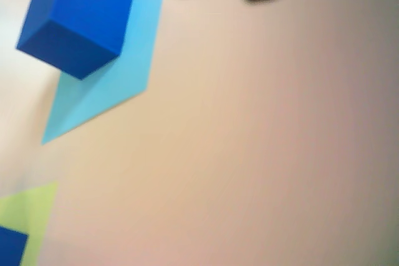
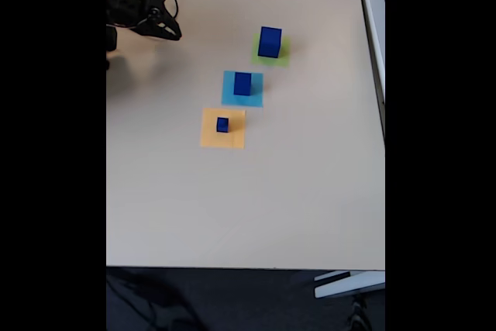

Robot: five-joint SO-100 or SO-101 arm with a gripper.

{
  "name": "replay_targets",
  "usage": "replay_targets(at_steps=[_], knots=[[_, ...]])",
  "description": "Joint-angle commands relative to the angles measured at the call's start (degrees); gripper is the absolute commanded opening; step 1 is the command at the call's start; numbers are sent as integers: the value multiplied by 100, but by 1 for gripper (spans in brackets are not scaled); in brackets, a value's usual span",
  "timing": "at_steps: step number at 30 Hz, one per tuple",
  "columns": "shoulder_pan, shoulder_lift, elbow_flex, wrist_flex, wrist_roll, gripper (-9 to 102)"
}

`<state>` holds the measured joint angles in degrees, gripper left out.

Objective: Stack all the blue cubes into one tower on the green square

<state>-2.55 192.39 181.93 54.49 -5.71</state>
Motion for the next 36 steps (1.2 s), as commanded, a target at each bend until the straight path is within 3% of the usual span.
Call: replay_targets(at_steps=[1,30,36], knots=[[-62,141,35,26,-35,0],[-18,141,35,35,18,0],[176,141,35,-158,677,0]])
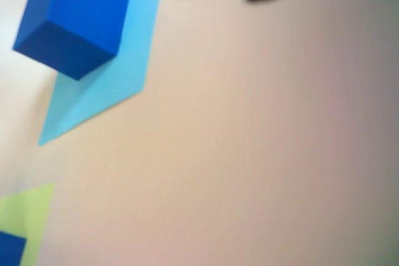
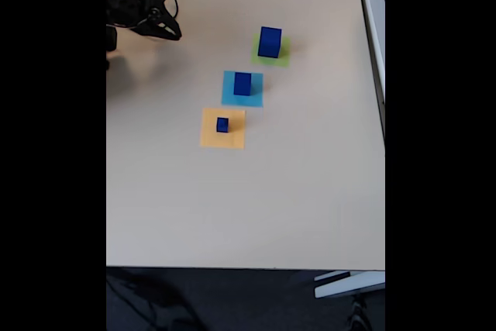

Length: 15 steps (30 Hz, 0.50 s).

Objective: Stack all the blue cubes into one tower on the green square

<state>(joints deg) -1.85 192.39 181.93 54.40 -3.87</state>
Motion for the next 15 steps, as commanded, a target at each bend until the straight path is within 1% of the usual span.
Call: replay_targets(at_steps=[1,5,7,9,11,15], knots=[[105,141,35,-158,870,0],[167,141,35,-220,1951,0],[193,141,35,-352,2725,0],[202,141,35,-457,3252,0],[290,141,35,-527,3612,0],[431,141,35,-932,4166,0]])
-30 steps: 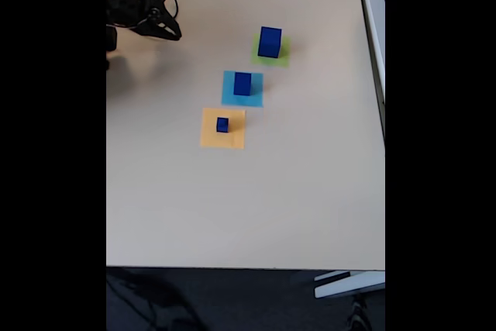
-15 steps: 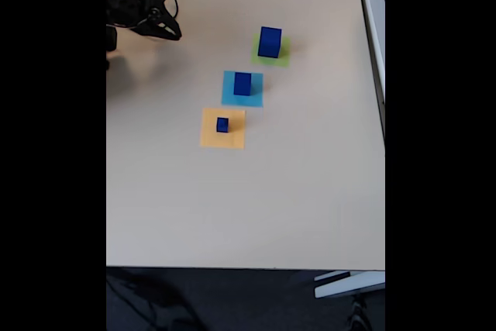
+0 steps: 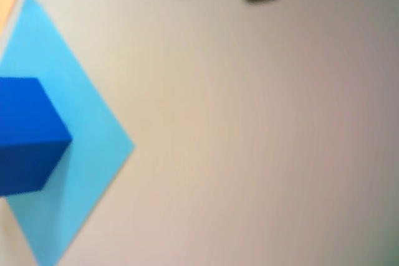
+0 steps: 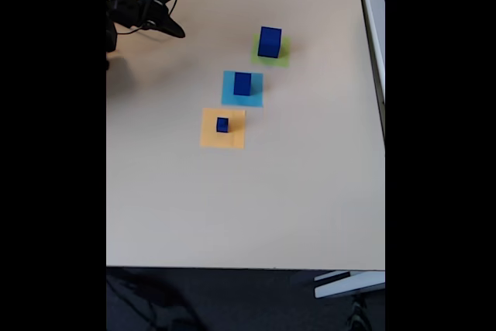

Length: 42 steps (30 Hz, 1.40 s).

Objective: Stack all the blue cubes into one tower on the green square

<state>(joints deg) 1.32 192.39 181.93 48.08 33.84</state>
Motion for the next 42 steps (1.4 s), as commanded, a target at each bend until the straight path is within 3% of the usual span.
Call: replay_targets(at_steps=[1,9,15,22,27,42], knots=[[158,141,35,-352,598,0],[466,141,35,-703,2505,0],[1072,132,35,-800,3217,0],[1266,-44,35,-1187,3604,1],[1336,-738,-53,-1863,3674,0],[1512,-3366,-1600,-2540,3577,0]])
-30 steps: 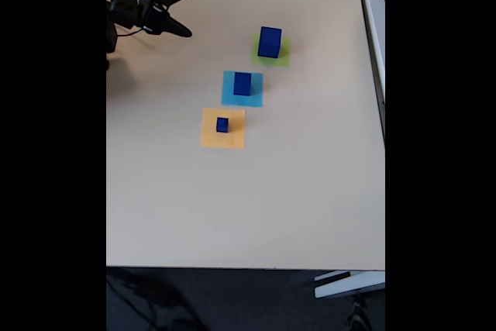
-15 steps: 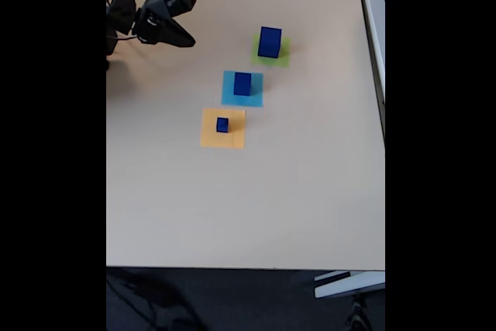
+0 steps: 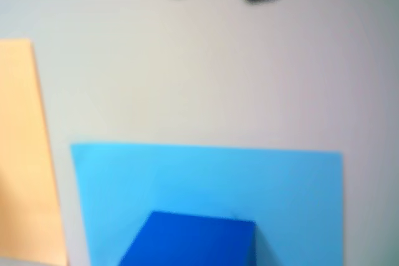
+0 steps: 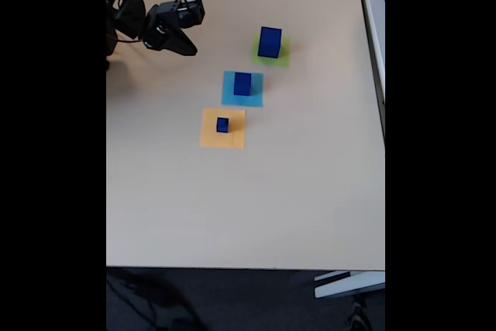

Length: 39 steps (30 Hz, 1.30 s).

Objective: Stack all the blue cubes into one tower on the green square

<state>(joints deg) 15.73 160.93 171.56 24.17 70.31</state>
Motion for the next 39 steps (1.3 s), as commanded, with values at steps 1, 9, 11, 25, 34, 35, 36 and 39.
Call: replay_targets(at_steps=[1,9,11,25,34,35,36,39], knots=[[97,-281,-650,-149,-114,0],[571,-993,-1371,-114,-70,0],[712,-1345,-1644,-114,-62,0],[1512,-3586,-3524,-53,9,0],[1881,-4693,-4315,-26,97,5],[1881,-4755,-4386,9,79,5],[1881,-4843,-4430,18,79,6],[1881,-5036,-4491,18,158,10]])
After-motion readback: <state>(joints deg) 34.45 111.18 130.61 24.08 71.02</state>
